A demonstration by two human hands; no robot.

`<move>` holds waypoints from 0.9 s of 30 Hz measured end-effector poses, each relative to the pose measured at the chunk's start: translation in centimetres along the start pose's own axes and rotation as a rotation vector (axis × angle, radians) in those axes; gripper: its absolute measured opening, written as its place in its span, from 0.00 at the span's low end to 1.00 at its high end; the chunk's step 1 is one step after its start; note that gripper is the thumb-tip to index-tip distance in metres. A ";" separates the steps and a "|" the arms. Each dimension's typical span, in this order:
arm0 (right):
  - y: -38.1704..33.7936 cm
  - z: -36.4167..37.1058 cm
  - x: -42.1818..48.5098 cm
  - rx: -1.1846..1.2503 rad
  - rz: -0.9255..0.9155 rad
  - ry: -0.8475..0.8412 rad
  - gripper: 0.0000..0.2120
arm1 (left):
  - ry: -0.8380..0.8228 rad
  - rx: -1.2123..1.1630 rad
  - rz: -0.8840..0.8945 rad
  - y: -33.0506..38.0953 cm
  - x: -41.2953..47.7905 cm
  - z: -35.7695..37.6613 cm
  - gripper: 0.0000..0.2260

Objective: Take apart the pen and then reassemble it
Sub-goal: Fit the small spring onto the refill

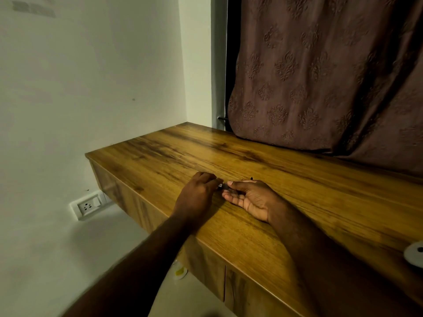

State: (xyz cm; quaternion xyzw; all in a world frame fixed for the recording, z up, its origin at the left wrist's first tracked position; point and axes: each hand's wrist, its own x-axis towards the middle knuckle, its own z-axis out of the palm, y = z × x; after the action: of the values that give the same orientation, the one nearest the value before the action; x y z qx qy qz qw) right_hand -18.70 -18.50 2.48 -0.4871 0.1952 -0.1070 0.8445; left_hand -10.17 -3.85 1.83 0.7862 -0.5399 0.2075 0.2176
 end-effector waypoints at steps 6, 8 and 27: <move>0.0 0.2 0.0 0.008 0.003 0.008 0.10 | -0.008 -0.025 -0.021 -0.1 0.0 0.2 0.18; 0.0 0.2 0.0 0.002 0.000 0.008 0.13 | -0.010 -0.030 -0.027 -0.1 0.1 0.3 0.16; 0.0 -0.2 0.4 0.027 0.015 0.002 0.16 | 0.030 -0.034 -0.030 -0.4 0.1 0.6 0.16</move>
State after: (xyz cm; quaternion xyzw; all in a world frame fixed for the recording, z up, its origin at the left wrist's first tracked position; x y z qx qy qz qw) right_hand -18.40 -18.81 2.28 -0.4740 0.1986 -0.1037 0.8515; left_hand -9.75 -4.15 1.31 0.7873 -0.5280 0.2066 0.2422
